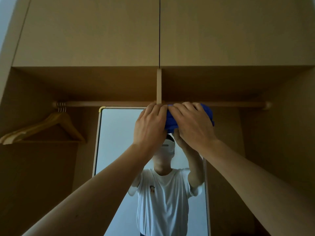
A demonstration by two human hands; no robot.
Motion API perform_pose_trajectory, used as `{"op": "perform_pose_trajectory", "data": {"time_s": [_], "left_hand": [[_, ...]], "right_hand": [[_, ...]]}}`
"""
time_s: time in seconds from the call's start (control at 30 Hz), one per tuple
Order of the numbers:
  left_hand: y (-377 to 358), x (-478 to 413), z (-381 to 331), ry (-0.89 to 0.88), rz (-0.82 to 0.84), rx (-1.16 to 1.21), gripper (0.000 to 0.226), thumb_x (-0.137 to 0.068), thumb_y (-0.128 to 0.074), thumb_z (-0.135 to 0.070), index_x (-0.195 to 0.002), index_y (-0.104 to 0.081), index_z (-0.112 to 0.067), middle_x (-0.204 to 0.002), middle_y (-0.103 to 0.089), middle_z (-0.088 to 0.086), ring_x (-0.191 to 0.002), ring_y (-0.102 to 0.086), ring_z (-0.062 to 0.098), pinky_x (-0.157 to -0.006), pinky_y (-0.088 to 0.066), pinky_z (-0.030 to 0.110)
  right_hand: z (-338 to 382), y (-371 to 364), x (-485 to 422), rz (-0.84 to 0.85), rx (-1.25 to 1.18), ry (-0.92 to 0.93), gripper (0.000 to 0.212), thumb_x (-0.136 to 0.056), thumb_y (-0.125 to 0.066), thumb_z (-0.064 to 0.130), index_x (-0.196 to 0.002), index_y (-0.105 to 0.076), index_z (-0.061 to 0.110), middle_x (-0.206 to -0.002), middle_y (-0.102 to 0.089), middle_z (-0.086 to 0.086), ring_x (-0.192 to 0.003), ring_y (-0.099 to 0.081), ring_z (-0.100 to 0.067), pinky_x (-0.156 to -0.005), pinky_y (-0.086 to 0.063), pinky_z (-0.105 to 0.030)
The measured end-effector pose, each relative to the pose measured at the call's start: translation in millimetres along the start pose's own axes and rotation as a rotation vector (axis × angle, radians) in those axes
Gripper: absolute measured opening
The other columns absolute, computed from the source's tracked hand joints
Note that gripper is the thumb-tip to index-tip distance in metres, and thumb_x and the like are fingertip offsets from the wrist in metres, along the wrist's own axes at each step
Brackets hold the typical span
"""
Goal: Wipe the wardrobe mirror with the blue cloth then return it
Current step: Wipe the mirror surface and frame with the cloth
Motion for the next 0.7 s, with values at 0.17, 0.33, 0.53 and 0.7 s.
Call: {"op": "perform_pose_trajectory", "data": {"time_s": [0.17,0.33,0.53,0.7], "left_hand": [[-9,4,2,0.009,-0.006,0.032,0.059,-0.079,-0.076,-0.015,-0.135,-0.059,-0.01,-0.138,-0.061,0.008,-0.136,-0.048,0.029,-0.115,-0.039,0.04],[-16,7,2,0.046,-0.033,0.091,0.059,-0.074,-0.076,-0.014,-0.131,-0.061,-0.008,-0.131,-0.064,0.009,-0.128,-0.053,0.03,-0.114,-0.039,0.04],[-23,28,0,0.063,-0.091,0.143,0.051,-0.073,-0.074,-0.015,-0.123,-0.065,-0.008,-0.12,-0.066,0.008,-0.117,-0.058,0.029,-0.103,-0.047,0.038],[-29,61,-6,0.073,-0.119,0.191,0.049,-0.076,-0.074,-0.016,-0.124,-0.066,-0.008,-0.121,-0.066,0.006,-0.119,-0.057,0.026,-0.099,-0.049,0.035]], "right_hand": [[0,-8,6,-0.024,-0.075,-0.045,0.045,-0.086,-0.065,0.019,-0.13,-0.057,0.016,-0.126,-0.065,-0.001,-0.116,-0.058,-0.023,-0.103,-0.037,-0.039],[-1,-7,6,-0.004,-0.158,-0.082,0.053,-0.077,-0.069,0.019,-0.129,-0.059,0.017,-0.125,-0.066,-0.001,-0.118,-0.057,-0.024,-0.105,-0.035,-0.04],[8,-10,24,-0.03,-0.202,-0.085,0.05,-0.077,-0.067,0.021,-0.127,-0.062,0.017,-0.121,-0.068,-0.001,-0.115,-0.058,-0.025,-0.104,-0.035,-0.04],[21,-15,53,-0.028,-0.205,-0.076,0.053,-0.076,-0.072,0.023,-0.128,-0.062,0.015,-0.123,-0.067,-0.003,-0.115,-0.058,-0.026,-0.104,-0.037,-0.042]]}}
Point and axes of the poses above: each hand's wrist, its own x-axis away from the middle knuckle, its own y-axis out of the back of the hand, z = x × y, the point moved 3 cm from there along -x, towards the middle knuckle
